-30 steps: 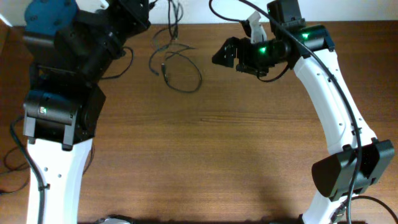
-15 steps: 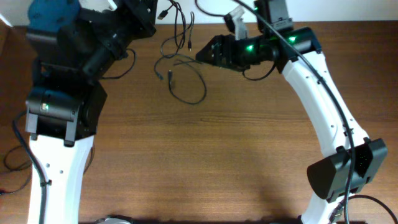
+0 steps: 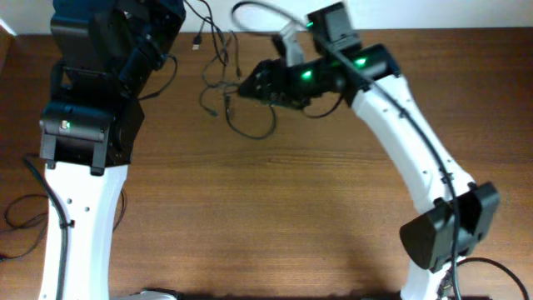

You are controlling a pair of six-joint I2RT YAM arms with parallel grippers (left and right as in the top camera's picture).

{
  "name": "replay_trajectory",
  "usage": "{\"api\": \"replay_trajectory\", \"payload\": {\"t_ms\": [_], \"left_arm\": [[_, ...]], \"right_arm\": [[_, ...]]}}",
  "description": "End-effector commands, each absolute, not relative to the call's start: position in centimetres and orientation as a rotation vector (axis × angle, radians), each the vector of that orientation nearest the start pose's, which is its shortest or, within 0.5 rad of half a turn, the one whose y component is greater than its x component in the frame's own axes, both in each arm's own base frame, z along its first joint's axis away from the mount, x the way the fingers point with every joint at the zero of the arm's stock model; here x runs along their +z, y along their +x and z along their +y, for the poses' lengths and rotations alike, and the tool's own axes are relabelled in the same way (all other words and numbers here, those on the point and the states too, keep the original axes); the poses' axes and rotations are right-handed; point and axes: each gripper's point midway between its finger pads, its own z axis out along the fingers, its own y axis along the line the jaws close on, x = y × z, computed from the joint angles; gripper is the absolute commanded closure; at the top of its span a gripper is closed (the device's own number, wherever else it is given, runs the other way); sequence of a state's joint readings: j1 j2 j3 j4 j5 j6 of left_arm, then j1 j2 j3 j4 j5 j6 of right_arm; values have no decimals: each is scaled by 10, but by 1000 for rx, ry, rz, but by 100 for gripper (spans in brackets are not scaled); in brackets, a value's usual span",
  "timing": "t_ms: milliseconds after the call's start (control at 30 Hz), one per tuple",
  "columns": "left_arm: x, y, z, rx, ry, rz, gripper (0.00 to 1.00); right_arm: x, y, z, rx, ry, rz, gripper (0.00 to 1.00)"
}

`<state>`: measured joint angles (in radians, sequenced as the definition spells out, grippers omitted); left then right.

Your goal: Untangle cables

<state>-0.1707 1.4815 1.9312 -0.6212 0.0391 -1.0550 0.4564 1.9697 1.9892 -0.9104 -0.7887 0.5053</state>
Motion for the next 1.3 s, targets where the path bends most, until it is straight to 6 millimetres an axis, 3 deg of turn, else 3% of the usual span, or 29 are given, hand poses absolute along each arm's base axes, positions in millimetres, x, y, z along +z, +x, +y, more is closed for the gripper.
{"api": "replay_trajectory", "payload": {"t_ms": [0,167,333,467,567,633,733,900,1067,1133,1233,1267], "left_arm": [[506,425,-67,-894,-814,1603,100],[499,424,-67,-882,-825,1628,100],[485,421,-67,-786,-750,1712,100],[479,416,-85,-592,-306,1838,100],[463,411,-84,-490,-197,1911,100],[454,410,-84,-452,-157,1950,100],[438,417,-85,-443,-163,1997,100],[437,423,-86,-414,-118,1990,100],[438,424,-85,-409,-122,1984,100],[438,424,-85,-409,-122,1984,100],[438,424,-84,-402,-126,1984,100],[437,424,-80,-380,-140,1987,100]], "right_arm": [[243,388,341,1189,-322,2621,24],[236,408,339,1002,-283,2574,24],[249,427,330,1063,-255,2503,24],[256,429,307,1228,-239,2516,26],[261,426,294,1367,-128,2561,29],[252,424,299,1410,-24,2621,30],[219,408,329,1553,-12,2742,29],[168,392,355,1812,-20,2866,32],[146,377,380,1772,-96,2914,33],[147,379,381,1767,-106,2898,48],[142,390,371,1716,-106,2878,91],[142,394,366,1707,-133,2858,96]]}}
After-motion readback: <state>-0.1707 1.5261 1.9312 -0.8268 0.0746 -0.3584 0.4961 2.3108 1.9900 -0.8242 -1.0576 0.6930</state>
